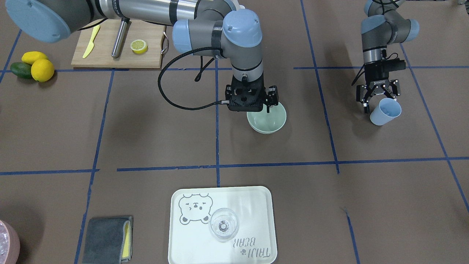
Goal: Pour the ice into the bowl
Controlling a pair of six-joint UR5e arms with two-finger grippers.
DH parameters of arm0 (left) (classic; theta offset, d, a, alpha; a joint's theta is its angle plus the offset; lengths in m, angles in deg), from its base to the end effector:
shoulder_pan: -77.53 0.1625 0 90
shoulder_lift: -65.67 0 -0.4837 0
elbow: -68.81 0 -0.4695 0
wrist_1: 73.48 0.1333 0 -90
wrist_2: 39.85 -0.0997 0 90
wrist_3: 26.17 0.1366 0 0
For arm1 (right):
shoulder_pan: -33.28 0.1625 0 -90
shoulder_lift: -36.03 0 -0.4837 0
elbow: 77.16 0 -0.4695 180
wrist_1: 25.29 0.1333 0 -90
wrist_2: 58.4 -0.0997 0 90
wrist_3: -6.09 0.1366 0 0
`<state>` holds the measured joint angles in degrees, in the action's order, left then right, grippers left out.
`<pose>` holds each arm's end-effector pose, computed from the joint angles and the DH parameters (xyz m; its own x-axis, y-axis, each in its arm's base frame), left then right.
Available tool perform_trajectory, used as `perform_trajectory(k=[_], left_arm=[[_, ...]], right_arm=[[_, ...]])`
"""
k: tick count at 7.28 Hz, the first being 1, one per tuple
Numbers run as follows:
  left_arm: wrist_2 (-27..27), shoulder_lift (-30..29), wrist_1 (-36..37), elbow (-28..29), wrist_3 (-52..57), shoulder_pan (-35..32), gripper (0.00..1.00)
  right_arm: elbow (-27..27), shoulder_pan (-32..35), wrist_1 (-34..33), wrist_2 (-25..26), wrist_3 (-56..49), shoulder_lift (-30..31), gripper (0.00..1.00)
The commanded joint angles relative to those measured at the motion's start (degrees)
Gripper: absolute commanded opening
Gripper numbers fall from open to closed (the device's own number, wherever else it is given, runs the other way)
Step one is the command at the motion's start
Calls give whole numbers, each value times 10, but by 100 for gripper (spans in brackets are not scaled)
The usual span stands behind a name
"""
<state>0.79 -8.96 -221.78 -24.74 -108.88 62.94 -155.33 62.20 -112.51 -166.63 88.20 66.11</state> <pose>0.3898 -0.3463 0.7140 0.7494 -0.1097 -0.6530 0.6064 0.5097 0.6103 -0.7402 -0.5124 0.0601 0.5810 0.1721 0.7955 -0.1687 0.9816 -0.0891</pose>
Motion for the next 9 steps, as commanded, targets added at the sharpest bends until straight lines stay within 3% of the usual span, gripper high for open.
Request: perform_trajectory(k=[1, 4, 7, 9], left_arm=[[-1, -3, 0, 6, 3, 0, 99], [-2, -1, 0, 8, 6, -8, 98], [-2, -3, 1, 15, 6, -13, 95], [-1, -8, 2, 17, 7, -18, 90]], right_arm=[[-44, 11, -76, -4, -39, 5, 100], [-52, 17, -76, -8, -43, 20, 100], [-144, 23, -77, -11, -59, 108, 100], [-151, 26, -77, -11, -65, 119, 100]])
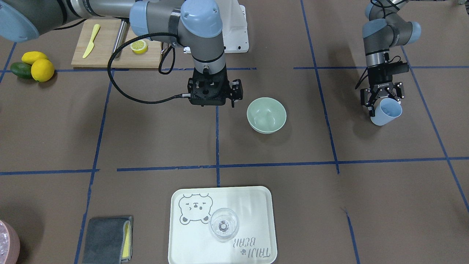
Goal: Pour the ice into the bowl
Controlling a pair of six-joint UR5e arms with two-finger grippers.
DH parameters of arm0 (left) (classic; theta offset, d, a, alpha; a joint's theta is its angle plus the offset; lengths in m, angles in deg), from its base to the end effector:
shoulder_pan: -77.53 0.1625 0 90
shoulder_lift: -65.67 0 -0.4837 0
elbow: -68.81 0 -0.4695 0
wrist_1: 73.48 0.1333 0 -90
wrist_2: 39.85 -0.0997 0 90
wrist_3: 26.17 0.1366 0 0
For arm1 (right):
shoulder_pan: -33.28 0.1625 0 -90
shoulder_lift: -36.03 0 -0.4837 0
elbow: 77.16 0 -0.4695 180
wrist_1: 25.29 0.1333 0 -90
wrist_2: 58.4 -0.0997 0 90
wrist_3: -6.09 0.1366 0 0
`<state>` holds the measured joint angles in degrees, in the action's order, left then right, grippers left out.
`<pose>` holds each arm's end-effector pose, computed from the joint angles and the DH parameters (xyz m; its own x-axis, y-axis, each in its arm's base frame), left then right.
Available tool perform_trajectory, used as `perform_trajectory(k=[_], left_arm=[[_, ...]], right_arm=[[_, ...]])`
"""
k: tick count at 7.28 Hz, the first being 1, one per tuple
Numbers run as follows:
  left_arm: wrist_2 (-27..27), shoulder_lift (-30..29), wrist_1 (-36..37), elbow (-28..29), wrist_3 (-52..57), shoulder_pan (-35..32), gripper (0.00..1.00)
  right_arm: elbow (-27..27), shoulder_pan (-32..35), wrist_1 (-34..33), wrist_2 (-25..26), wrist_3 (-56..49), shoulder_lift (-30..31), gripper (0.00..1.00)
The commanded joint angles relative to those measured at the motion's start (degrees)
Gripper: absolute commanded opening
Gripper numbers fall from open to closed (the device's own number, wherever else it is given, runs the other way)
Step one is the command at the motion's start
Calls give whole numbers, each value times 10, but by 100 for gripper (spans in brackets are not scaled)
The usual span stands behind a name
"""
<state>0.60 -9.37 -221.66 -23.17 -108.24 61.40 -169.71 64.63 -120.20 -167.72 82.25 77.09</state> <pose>0.3815 -0.3573 0.7270 0.7669 -0.1286 -0.6288 0.5989 0.4957 0.6290 -0.6538 -0.5015 0.1290 0.6383 0.1245 0.7596 -0.1370 0.9894 -0.0471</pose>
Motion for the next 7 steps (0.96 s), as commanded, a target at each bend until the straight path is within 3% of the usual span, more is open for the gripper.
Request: perform_trajectory(k=[1, 3, 4, 5, 7], left_arm=[[1, -10, 2, 4, 2, -8, 86], [1, -28, 1, 19, 10, -24, 60], [2, -41, -4, 15, 57, -47, 20], [3, -54, -22, 11, 113, -73, 0], [30, -70, -56, -23, 261, -107, 0]], right_arm=[[-8, 4, 0, 0, -7, 13, 100], [-14, 6, 0, 0, -12, 20, 100], [-26, 6, 0, 0, -15, 31, 100], [-40, 7, 0, 0, -15, 43, 100], [-66, 8, 1, 0, -25, 67, 100]])
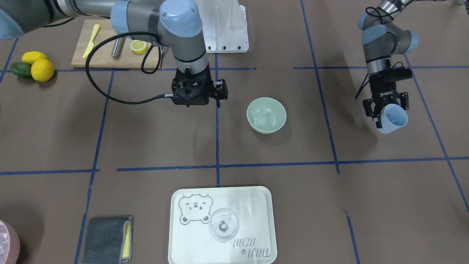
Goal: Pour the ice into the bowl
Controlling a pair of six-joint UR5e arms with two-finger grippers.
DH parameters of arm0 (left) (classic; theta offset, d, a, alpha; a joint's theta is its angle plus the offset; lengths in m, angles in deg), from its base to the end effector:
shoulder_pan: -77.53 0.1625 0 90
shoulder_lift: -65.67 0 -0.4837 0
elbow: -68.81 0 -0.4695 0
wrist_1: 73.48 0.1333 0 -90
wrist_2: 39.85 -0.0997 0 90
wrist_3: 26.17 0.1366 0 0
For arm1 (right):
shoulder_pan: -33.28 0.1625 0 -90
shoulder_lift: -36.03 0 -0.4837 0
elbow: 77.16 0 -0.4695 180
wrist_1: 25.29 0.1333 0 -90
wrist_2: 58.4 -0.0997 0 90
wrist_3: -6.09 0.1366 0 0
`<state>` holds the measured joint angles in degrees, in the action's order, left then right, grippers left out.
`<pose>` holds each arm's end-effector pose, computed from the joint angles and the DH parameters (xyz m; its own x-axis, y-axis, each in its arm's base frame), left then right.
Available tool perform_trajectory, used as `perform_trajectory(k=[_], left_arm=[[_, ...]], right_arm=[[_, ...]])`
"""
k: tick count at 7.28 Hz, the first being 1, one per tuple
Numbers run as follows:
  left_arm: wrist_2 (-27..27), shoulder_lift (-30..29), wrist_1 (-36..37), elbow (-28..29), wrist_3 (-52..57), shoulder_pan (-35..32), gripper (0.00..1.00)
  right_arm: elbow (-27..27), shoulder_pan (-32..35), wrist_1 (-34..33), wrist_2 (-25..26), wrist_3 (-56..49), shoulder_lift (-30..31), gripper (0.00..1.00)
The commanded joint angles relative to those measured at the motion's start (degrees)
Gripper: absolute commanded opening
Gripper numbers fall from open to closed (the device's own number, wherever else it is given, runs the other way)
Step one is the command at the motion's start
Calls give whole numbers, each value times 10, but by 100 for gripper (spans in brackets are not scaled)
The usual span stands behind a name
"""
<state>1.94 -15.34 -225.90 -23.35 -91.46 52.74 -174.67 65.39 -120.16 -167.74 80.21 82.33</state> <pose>0.3753 -0.4324 0.6653 0.8163 -0.0702 -0.5733 0.5467 0.4143 0.7276 -0.6227 -0.4947 0.1631 0.6442 0.0994 0.7584 -0.1272 0.9916 -0.0220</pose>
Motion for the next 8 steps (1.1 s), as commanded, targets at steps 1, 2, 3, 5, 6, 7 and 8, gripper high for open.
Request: perform_trajectory(k=[1, 2, 3, 5, 6, 7, 8], left_arm=[[32, -19, -11, -38, 120, -20, 0], [85, -39, -6, -54, 123, -18, 0], [98, -53, -2, -58, 125, -17, 0], [132, -80, 12, -64, 207, -13, 0], [134, -109, 22, -51, 261, -14, 0], [135, -119, 49, -61, 268, -13, 0], [133, -139, 94, -73, 267, -13, 0]], right_arm=[[-28, 1, 1, 0, -5, 23, 100], [-42, 1, 4, 0, -5, 39, 100], [-64, 1, 6, 2, -5, 65, 100], [-104, 3, 7, 2, -6, 111, 100], [-108, 5, 8, 3, -6, 115, 100], [-109, 5, 8, 3, -6, 118, 100], [-114, 6, 8, 3, -6, 122, 100]])
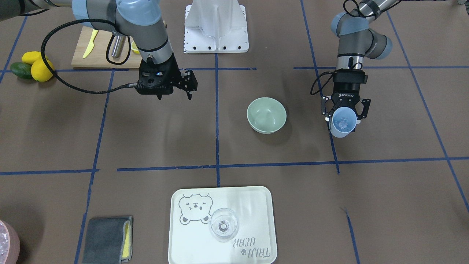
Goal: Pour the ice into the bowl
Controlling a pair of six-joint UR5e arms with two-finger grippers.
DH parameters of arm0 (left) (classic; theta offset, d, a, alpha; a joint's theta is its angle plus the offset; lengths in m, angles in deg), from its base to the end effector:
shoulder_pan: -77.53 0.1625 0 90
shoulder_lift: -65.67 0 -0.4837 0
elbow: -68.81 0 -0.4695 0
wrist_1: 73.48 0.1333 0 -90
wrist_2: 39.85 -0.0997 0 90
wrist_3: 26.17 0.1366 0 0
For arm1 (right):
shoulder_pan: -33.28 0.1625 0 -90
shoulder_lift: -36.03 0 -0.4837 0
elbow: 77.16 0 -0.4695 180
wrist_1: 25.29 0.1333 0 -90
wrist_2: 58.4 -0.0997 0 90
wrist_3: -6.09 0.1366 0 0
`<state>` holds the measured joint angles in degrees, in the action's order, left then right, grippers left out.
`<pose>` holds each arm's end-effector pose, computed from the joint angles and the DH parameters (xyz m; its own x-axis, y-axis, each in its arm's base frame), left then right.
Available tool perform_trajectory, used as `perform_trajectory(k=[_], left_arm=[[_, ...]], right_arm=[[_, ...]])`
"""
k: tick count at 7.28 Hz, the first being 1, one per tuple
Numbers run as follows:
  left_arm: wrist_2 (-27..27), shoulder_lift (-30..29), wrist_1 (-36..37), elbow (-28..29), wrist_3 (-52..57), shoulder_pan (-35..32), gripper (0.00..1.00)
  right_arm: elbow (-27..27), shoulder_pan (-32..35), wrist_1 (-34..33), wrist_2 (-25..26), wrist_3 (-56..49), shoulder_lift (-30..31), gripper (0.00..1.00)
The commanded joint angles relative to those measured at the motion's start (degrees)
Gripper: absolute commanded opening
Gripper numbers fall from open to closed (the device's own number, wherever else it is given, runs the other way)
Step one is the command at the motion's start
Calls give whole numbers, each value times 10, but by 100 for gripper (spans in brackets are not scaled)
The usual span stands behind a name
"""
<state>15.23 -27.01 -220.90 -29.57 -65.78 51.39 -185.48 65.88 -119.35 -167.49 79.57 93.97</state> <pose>0.4671 -0.4648 0.5039 0.8566 0.2833 -0.4313 0.2814 0.4442 0.8506 -0.5574 -0.4617 0.2278 0.6459 0.0941 0.7576 -0.1316 0.9912 -0.0109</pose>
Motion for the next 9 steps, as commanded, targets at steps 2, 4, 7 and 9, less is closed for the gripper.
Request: perform_trajectory(k=[2, 4, 7, 9], left_arm=[[-21, -52, 175, -65, 4, 5, 0], [-184, -51, 179, -57, -8, 62, 0], [-284, -59, 197, -47, 1, 130, 0], [-296, -124, 325, -40, 16, 145, 0]], right_arm=[[-10, 0, 0, 0, 0, 9, 100], [-9, 0, 0, 2, 1, 8, 100], [-9, 2, 1, 2, 2, 8, 100], [-10, 2, 1, 1, 3, 7, 100]])
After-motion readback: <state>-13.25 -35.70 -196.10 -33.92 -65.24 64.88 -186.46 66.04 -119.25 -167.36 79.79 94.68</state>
